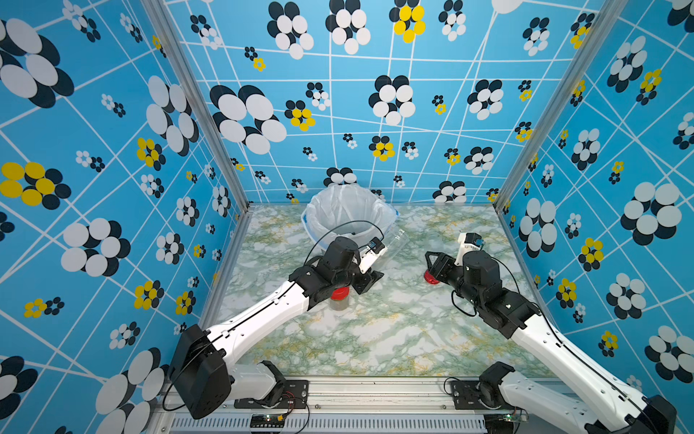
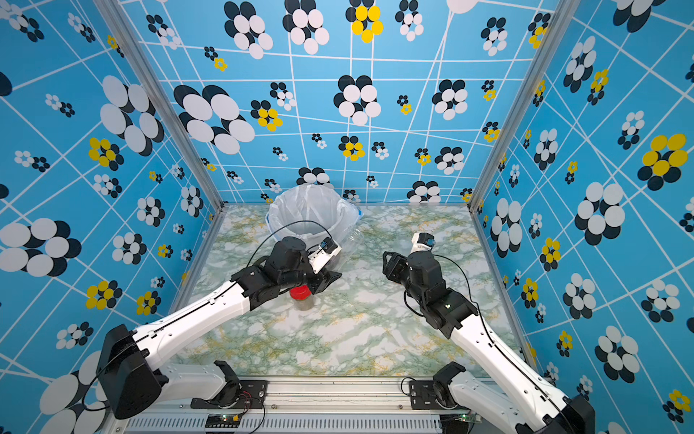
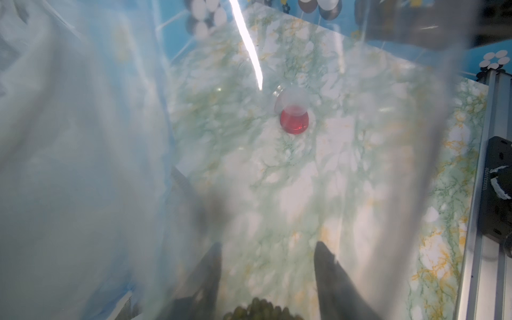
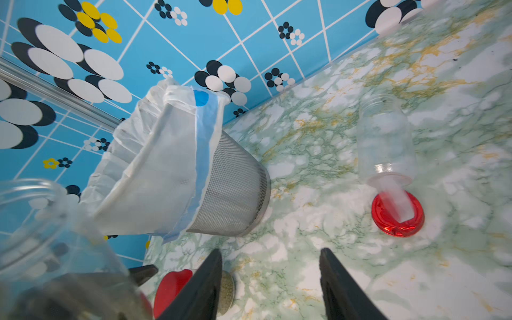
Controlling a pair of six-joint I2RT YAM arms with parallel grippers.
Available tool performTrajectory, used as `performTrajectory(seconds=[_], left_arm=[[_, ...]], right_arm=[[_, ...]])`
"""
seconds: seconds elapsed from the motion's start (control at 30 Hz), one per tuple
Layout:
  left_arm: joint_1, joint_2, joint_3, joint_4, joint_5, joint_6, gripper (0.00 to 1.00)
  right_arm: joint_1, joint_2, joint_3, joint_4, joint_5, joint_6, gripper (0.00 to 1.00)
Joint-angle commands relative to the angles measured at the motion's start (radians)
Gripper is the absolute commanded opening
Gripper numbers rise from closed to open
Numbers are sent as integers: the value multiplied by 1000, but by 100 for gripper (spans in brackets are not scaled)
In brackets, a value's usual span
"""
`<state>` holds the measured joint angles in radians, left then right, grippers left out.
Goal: Empty moldy mung beans from jars
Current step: Pour the moldy mung beans from the jar into the trash bin.
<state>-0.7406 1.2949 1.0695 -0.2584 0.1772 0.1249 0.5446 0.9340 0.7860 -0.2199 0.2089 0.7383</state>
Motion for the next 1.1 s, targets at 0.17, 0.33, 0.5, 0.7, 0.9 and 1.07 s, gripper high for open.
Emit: performTrajectory(seconds=[0.17,0.33,0.5,0.7,0.9,1.07], left_arm=[[-4,-81,205,-337,-196,-142,31],[35,-69,314,-519,-305,-166,31],[96,-36,401,-632,-317,-164,31],[142,20,467,-733,-309,-154,32],[153,77,562,-830,-306,-166,32],[153,138,672,-921,-320,-165,32]], right_arm=[[-12,34,-26,-28,46,-80,62],[-13,76,-38,-2,24,-148,69],[-17,94,-77,34,36,-203,75],[-18,59,-126,97,34,-249,84],[-18,50,-140,137,18,-295,92],[-18,56,-143,148,22,-286,97]])
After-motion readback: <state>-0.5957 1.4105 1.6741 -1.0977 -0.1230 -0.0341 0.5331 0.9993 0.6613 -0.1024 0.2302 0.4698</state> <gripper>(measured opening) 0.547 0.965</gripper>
